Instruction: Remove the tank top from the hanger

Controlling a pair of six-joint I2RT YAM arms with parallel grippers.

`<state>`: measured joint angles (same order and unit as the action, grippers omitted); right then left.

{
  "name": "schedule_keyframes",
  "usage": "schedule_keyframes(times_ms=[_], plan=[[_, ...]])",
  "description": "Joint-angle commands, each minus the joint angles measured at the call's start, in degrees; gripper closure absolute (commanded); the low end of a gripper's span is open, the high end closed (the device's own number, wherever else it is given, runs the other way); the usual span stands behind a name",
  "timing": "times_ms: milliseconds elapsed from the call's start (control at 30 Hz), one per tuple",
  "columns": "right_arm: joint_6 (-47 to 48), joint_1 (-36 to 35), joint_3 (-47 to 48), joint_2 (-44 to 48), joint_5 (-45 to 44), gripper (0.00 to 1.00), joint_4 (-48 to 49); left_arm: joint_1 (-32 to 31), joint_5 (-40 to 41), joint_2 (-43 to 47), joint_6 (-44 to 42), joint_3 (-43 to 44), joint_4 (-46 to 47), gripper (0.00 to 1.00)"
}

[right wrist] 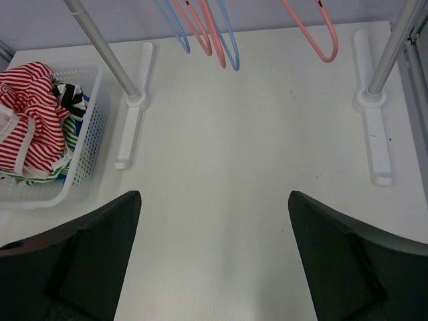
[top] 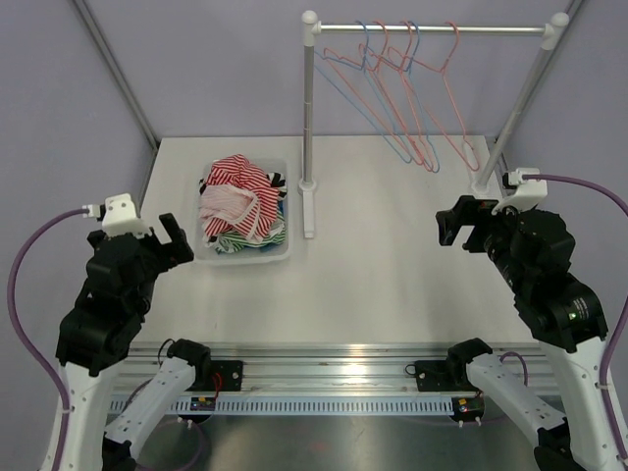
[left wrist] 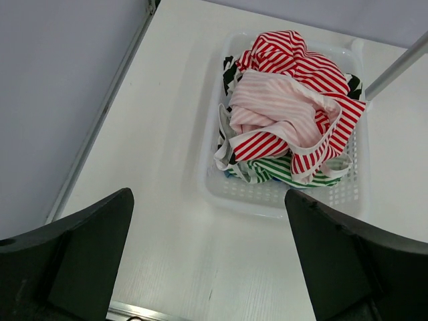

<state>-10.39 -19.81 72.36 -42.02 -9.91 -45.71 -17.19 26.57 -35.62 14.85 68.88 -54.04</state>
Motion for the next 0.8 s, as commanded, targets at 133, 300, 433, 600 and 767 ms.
schedule_keyframes(times_ms=[133,300,433,600,767], plan=[[1.8,-0.6,0.5,1.9,-4.0,0.00,-2.1,-0.4,-2.9,9.5,-0.3,-5.9,3.9,0.01],[1.4,-0.5,-0.7,2.2,-4.1,0.01,-1.2,-0.4,-3.3,9.8,-0.5,-5.6,4.3,0.01],[1.6,-0.5,-0.6,1.9,-4.6,0.01,-1.1,-0.4,-3.8,8.5,-0.5,-5.8,5.7,0.01],[1.3,-0.5,-0.3,1.2,-4.9,0.01,-1.0,-0.4,-4.9,6.0,-0.2,-4.5,6.9,0.01],[0.9,-0.5,-0.5,0.3,-4.6,0.01,-0.2,-0.4,-5.3,5.5,-0.3,-5.2,7.9,0.01]])
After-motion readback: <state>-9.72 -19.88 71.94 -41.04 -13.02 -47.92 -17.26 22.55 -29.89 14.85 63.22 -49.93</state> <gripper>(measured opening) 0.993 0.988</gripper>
